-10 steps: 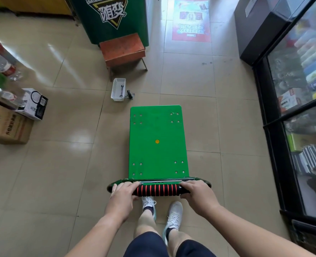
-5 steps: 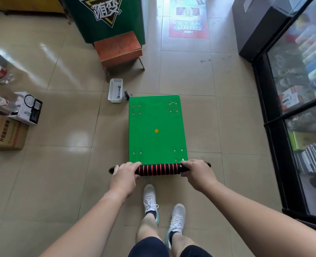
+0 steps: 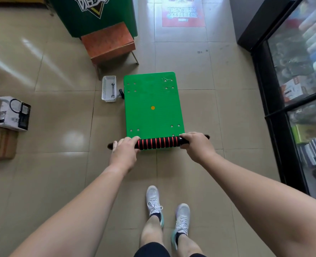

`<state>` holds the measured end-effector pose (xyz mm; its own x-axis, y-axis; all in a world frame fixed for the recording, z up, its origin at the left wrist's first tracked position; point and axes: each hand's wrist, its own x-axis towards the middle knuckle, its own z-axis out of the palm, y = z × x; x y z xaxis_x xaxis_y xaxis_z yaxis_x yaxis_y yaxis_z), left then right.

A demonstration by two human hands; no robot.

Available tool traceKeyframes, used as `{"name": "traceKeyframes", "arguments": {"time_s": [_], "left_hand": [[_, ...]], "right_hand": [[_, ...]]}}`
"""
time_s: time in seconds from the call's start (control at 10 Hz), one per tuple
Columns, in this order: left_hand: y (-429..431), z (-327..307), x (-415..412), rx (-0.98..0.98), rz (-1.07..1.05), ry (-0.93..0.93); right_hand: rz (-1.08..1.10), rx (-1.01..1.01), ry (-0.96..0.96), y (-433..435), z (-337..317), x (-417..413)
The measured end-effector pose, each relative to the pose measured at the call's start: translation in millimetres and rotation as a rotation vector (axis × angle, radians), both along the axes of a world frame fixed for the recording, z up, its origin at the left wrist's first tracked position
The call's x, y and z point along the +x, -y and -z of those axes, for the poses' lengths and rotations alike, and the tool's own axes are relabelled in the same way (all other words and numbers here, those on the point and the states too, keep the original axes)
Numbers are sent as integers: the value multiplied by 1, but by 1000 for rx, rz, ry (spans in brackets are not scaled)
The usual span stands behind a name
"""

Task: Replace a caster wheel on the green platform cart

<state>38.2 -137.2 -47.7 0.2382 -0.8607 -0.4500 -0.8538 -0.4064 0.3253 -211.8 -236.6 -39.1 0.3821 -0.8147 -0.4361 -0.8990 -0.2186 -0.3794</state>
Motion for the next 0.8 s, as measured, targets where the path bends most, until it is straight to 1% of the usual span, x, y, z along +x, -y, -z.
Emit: {"name": "traceKeyframes", "arguments": {"time_s": [0.2,0.4,0.5,0.6,0.7,0.8], "left_hand": [[34,0,14,-25,-18,-11],[36,3,16,-39,-12,-15],[31,-2,14,-1,-2,-12],[20,-10,8,58,51,71],[11,-27,6,121,50,112],[-47,-37,-1,-31,34,109]], "right_hand": [[27,-16,-32,31,-2,20],[32,-21,-24,32,2,21],[26,1,-34,28,3,17],[-51,13,-113,19,1,12],[-38,5,-143,13,-21,7],[44,42,-57,-24,-46,-11]]}}
